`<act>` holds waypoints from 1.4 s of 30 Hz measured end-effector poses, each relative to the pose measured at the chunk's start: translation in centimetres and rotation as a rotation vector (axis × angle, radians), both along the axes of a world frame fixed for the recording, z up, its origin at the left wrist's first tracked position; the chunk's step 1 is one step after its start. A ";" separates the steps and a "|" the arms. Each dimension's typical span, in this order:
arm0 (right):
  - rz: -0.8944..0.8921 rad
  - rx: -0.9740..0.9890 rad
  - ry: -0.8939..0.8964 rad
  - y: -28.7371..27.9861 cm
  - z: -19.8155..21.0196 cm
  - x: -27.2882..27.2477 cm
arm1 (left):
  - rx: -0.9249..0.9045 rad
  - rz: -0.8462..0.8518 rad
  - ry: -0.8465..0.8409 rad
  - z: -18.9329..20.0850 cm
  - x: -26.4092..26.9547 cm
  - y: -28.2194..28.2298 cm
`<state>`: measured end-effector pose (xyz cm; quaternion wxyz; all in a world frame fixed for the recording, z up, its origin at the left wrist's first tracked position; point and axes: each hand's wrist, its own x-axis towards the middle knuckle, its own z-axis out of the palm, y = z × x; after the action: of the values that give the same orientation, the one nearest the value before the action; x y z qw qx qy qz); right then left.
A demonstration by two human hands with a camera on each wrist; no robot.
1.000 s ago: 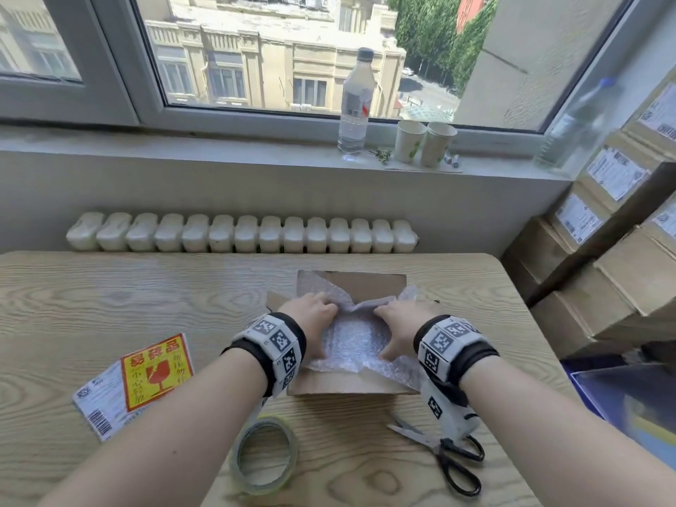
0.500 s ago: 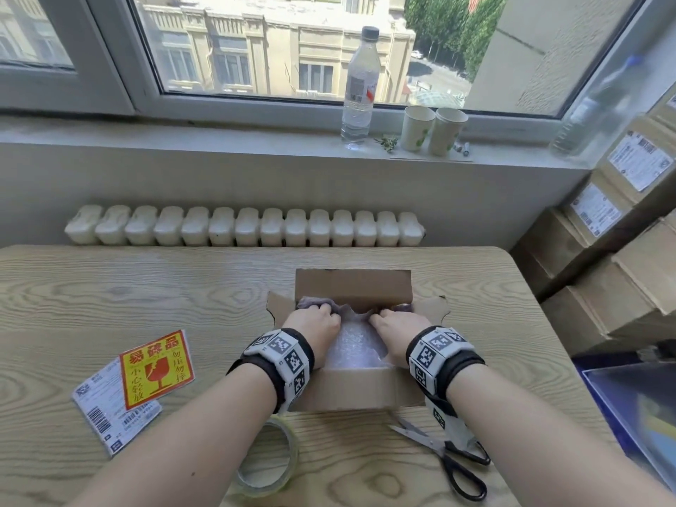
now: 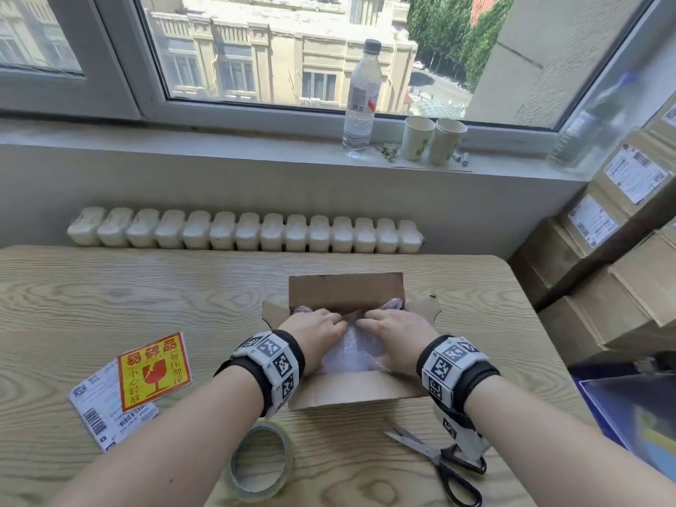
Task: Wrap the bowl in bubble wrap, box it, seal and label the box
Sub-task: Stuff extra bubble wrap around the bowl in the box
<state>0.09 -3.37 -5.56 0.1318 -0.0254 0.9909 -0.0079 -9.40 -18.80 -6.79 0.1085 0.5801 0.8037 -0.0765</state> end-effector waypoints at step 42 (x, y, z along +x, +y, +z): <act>-0.076 0.105 -0.322 0.7 -0.1 -1.8 | -0.192 0.213 0.070 0.5 0.2 0.1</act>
<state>-1.71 -2.64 -5.70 0.2898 0.0207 0.9562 0.0351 -9.24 -18.66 -6.32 0.1429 0.4756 0.8528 -0.1615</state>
